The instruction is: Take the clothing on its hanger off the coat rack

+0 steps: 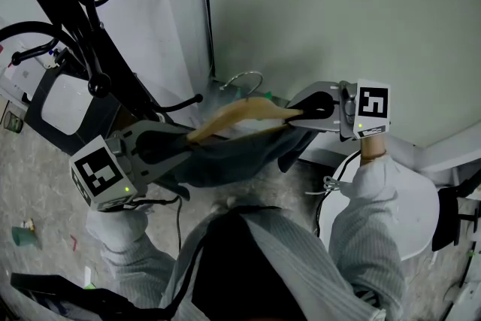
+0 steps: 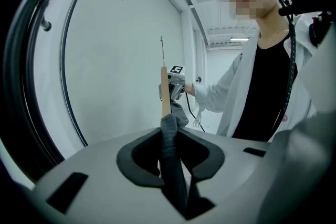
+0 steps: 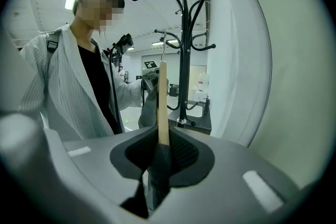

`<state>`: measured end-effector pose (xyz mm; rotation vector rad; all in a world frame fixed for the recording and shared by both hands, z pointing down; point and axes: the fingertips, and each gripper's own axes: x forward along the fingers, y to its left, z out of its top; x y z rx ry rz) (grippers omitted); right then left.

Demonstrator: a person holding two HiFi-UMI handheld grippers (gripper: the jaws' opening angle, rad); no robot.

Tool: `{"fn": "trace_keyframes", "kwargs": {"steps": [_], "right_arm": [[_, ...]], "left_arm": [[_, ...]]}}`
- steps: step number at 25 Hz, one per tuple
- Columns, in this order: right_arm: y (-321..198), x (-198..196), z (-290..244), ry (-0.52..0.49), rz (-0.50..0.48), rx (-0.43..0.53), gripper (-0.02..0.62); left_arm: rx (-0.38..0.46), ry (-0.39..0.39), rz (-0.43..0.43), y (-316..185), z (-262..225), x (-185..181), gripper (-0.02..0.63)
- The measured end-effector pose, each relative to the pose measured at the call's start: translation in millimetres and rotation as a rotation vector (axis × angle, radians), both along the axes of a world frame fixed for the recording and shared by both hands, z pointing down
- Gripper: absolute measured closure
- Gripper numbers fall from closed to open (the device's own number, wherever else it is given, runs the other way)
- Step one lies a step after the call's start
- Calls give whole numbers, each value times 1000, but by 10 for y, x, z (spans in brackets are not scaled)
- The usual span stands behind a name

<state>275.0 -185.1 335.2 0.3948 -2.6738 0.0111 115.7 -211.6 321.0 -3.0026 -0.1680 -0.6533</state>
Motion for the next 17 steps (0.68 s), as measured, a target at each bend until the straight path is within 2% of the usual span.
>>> {"fn": "trace_keyframes", "kwargs": {"steps": [17], "right_arm": [[-10, -95, 13, -3, -19, 4, 537]], "left_arm": [[-3, -5, -20, 25, 10, -98, 528]]}}
